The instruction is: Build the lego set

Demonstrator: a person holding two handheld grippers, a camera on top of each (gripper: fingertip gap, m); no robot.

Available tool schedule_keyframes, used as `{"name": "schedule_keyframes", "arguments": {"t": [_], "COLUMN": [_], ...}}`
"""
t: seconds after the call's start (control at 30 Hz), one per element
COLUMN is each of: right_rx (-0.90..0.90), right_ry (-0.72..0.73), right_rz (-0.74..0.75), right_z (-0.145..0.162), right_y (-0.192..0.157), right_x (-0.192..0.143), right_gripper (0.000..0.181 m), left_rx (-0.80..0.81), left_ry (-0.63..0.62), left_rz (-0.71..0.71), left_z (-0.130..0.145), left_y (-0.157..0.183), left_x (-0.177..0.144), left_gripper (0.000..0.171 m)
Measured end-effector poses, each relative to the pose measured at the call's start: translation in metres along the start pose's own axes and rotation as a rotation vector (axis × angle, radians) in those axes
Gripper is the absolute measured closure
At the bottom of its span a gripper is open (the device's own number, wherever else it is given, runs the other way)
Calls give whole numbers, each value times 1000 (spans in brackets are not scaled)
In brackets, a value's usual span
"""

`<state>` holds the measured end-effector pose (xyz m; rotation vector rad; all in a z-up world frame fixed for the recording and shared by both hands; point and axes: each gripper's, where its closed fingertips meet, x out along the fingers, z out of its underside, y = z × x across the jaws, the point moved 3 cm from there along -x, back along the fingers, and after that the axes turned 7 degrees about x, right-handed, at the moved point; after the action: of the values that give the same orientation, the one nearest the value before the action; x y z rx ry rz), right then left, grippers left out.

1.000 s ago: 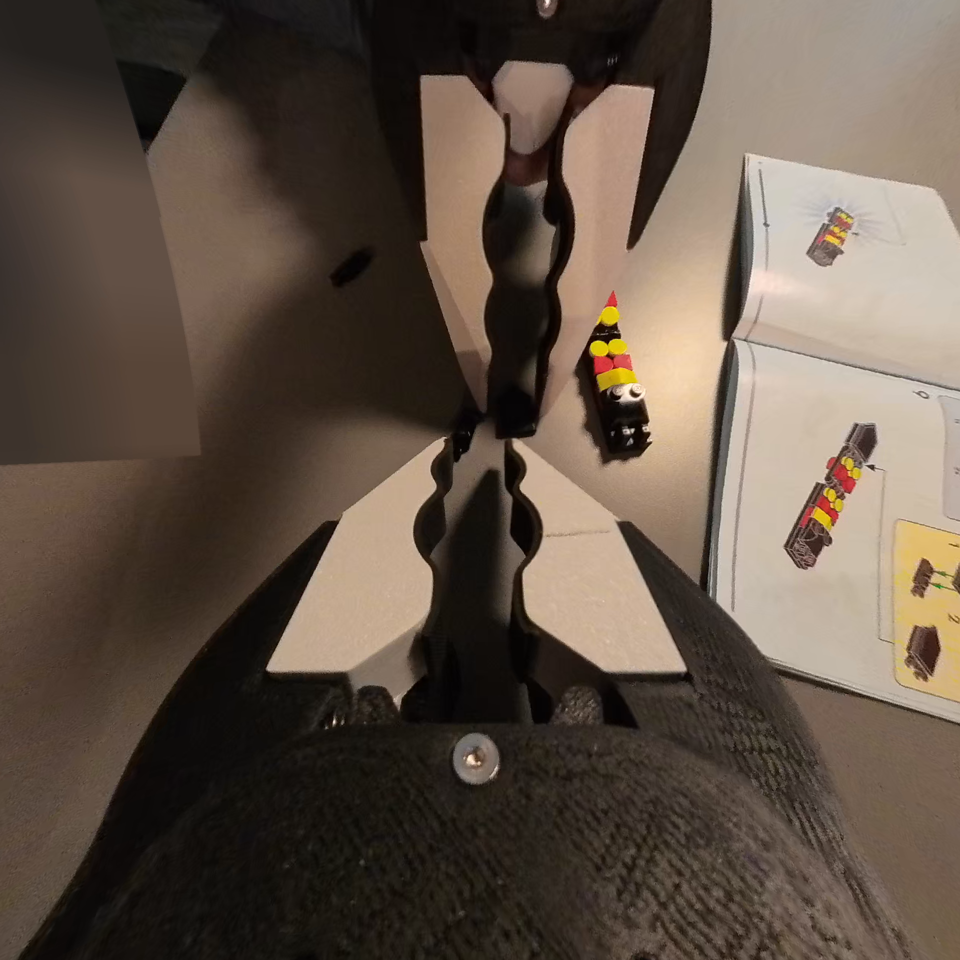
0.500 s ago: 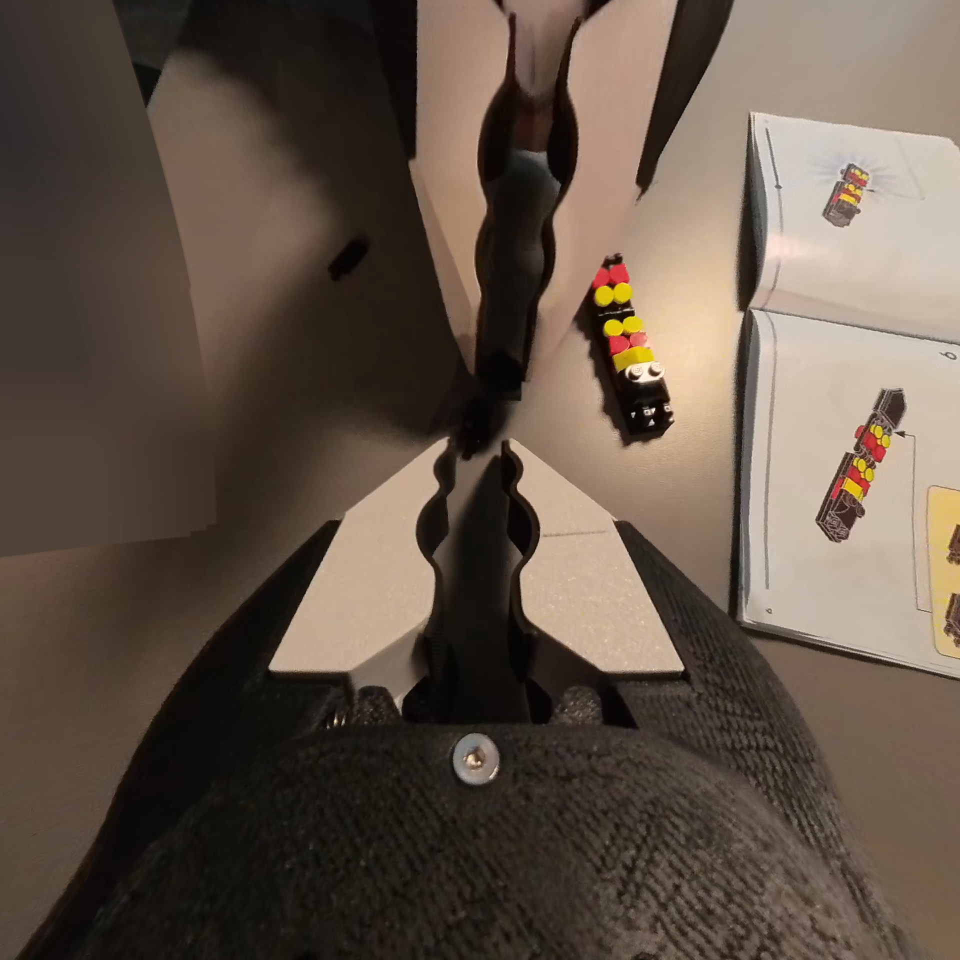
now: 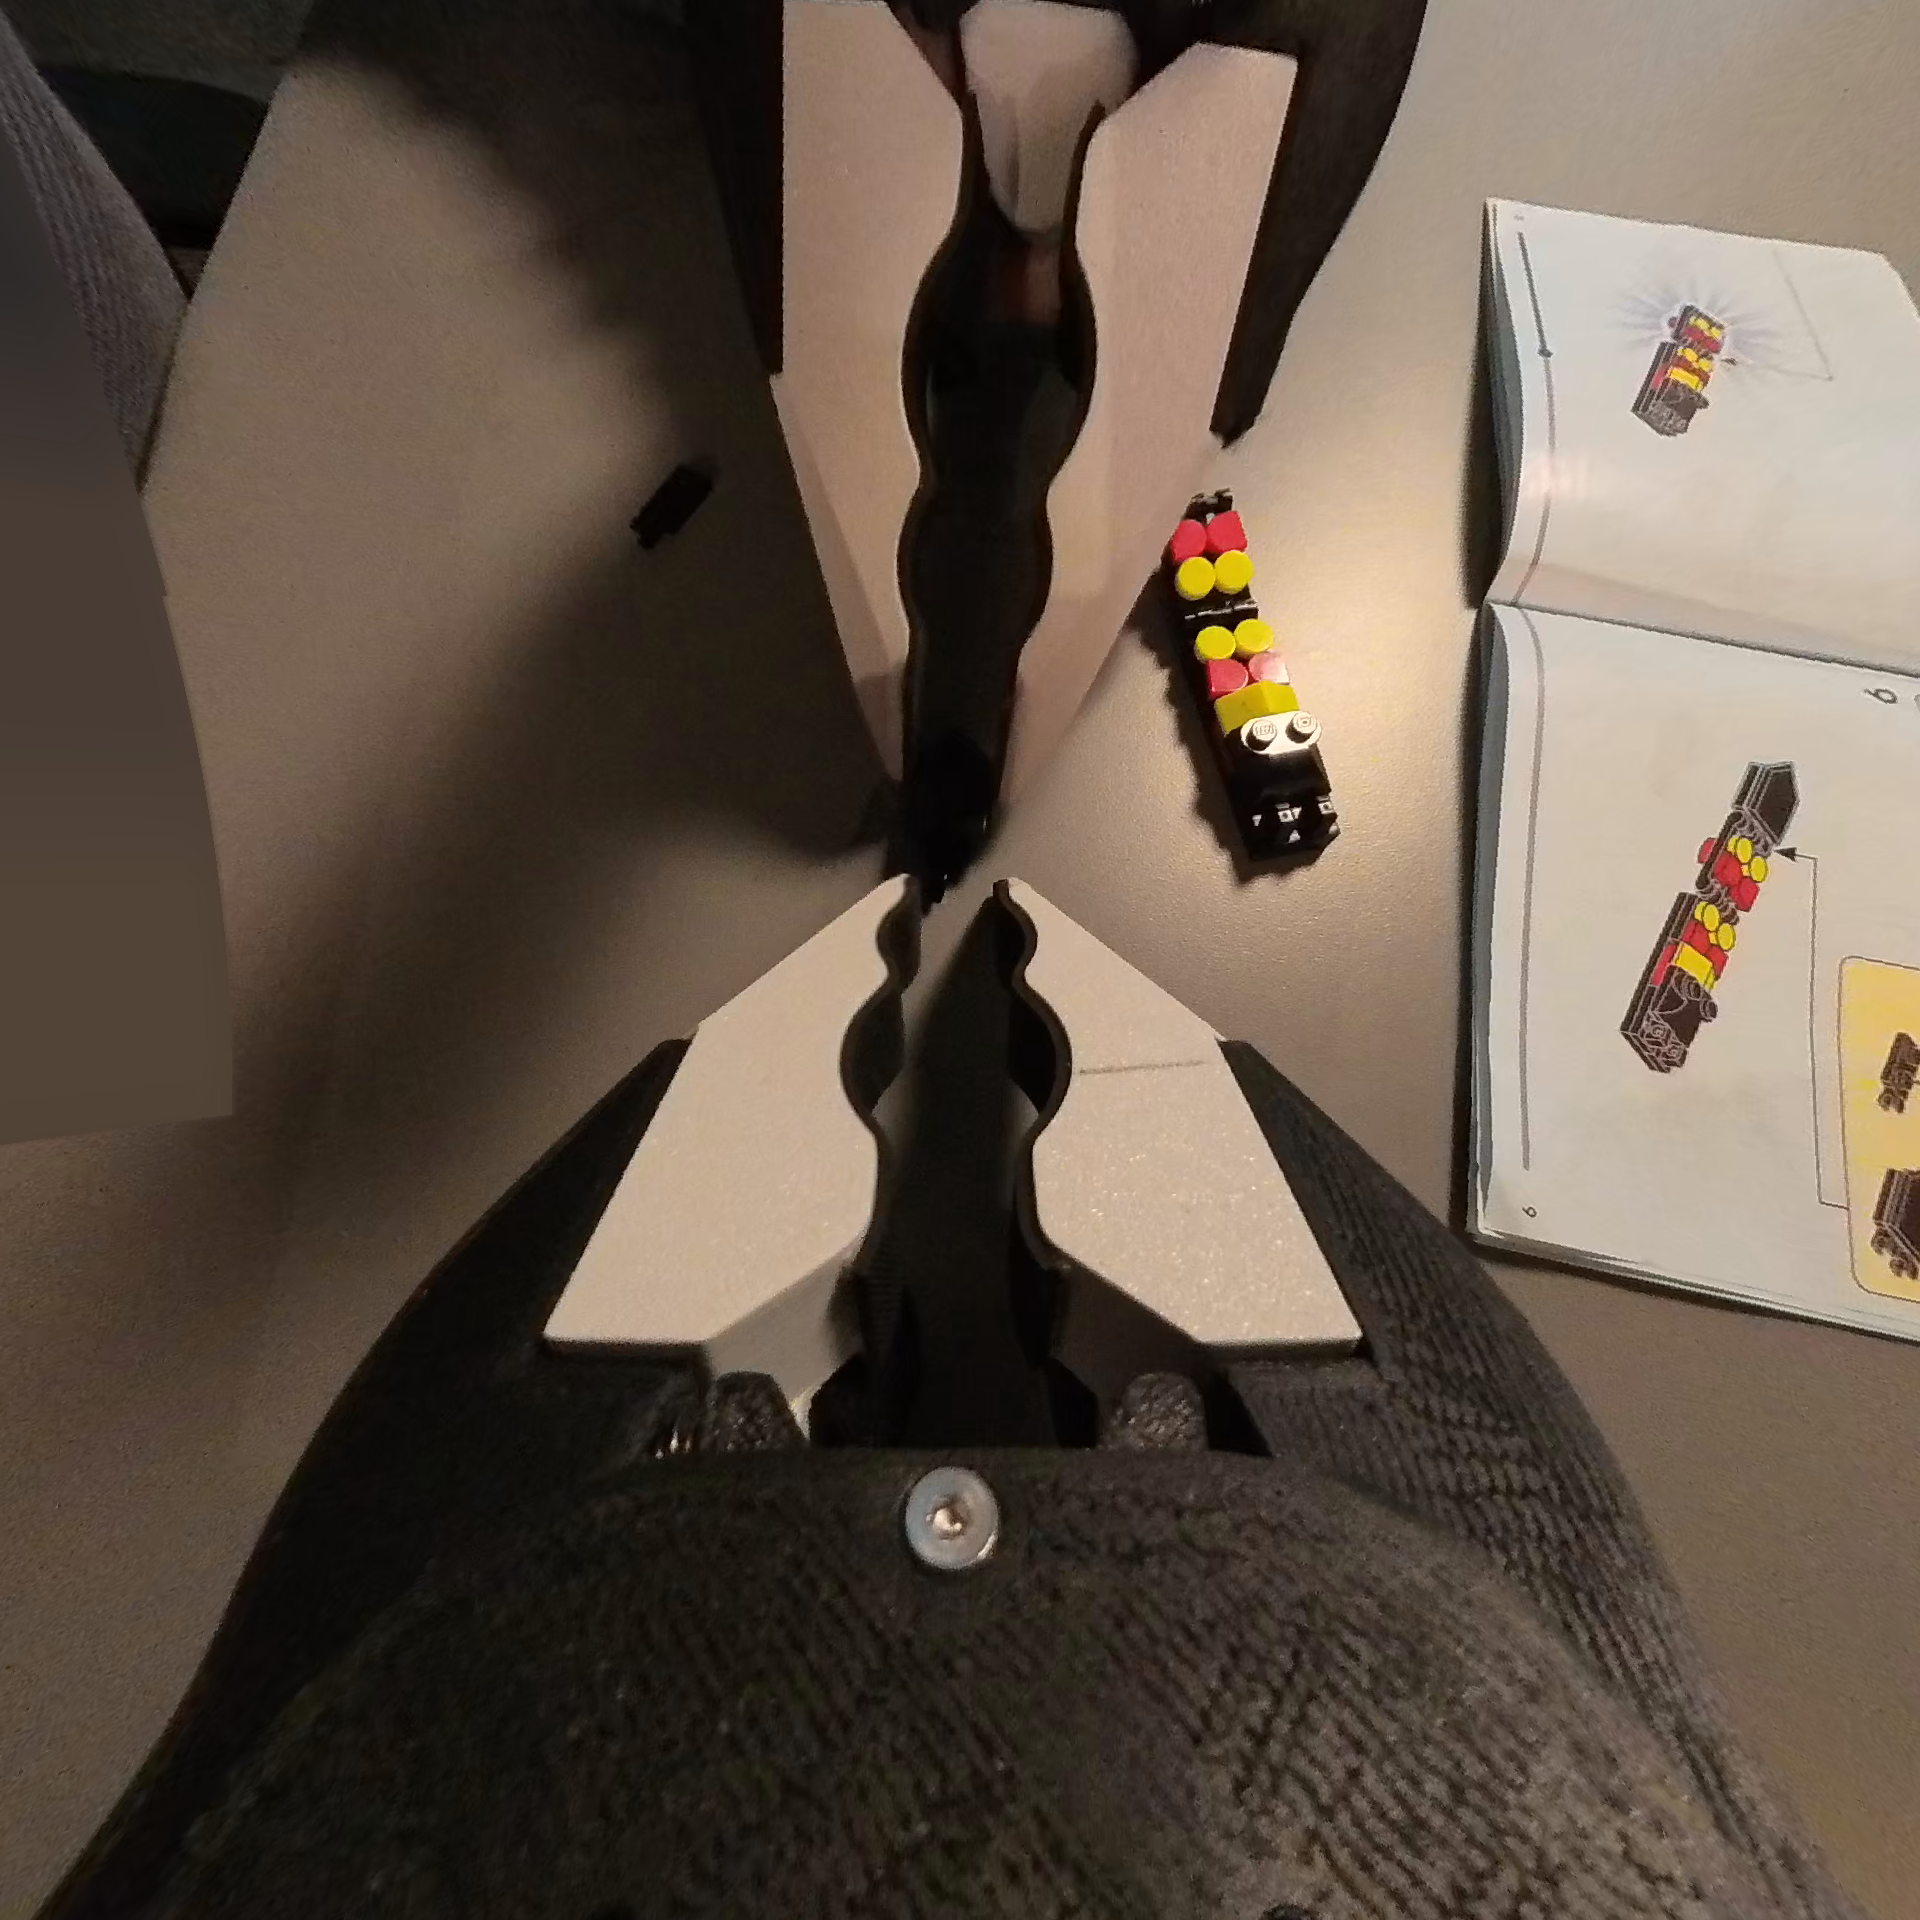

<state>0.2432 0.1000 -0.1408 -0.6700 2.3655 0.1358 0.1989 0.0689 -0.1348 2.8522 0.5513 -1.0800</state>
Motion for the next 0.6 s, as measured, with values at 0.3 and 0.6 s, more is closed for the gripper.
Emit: {"name": "schedule_keyframes", "arguments": {"t": [0.3,0.6], "right_rx": [-11,3], "right_ry": [0,14], "right_rz": [19,-13], "right_z": [0,-2], "right_y": [1,-1], "right_x": [1,0], "right_gripper": [177,175], "left_rx": [5,5], "left_ry": [21,1], "left_rz": [-3,-26], "left_z": [-2,-3], "left_y": [0,3], "left_x": [-6,-6], "left_gripper": [156,156]}}
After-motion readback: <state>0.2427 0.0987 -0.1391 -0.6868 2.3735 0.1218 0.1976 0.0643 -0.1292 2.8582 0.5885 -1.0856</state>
